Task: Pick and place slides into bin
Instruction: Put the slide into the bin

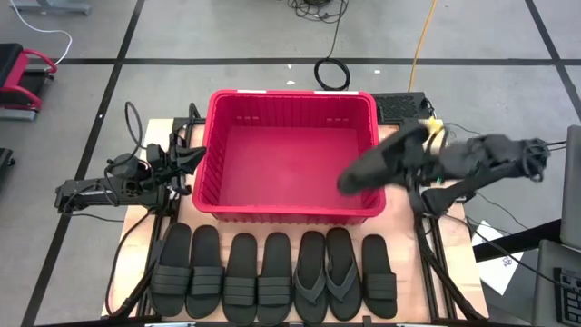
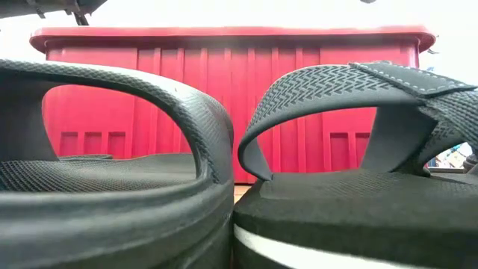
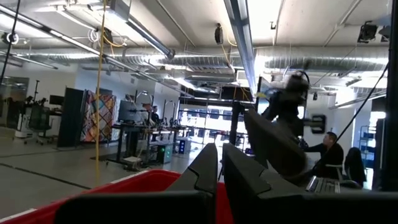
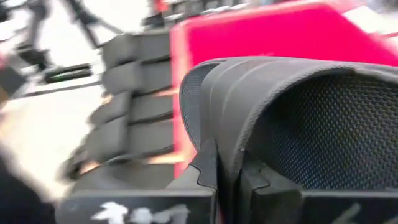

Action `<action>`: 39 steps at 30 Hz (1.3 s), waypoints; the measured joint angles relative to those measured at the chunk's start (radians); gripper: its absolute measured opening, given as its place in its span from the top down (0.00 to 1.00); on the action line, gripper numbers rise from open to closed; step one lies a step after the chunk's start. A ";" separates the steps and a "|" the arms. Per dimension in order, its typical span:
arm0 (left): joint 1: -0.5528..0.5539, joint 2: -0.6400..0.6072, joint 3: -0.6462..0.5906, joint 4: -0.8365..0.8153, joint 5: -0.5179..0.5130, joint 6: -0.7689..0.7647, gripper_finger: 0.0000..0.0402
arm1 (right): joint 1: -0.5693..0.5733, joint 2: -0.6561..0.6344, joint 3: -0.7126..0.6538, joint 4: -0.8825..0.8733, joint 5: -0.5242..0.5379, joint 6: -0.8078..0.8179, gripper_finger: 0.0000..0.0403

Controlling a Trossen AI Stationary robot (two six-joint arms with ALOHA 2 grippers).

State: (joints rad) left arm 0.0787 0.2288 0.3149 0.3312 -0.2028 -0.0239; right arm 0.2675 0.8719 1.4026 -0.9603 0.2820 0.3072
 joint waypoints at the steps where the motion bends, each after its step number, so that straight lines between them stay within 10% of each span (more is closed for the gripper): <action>1: 0.000 0.000 0.000 0.000 0.000 0.001 0.94 | -0.045 0.004 0.037 -0.024 0.010 -0.031 1.00; 9: 0.000 0.000 0.000 0.001 -0.001 0.026 0.94 | -0.374 0.122 0.296 -0.036 -0.087 -0.372 1.00; 20: 0.000 0.000 0.000 0.001 0.000 0.016 0.94 | -0.903 0.530 0.620 -0.414 -0.636 -0.712 1.00; 39: 0.000 0.000 0.000 -0.032 0.001 0.000 0.94 | -0.941 0.908 0.501 -0.607 -0.783 -1.105 1.00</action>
State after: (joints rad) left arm 0.0788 0.2291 0.3149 0.2992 -0.2020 -0.0239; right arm -0.6738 1.7797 1.9032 -1.5671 -0.5009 -0.7975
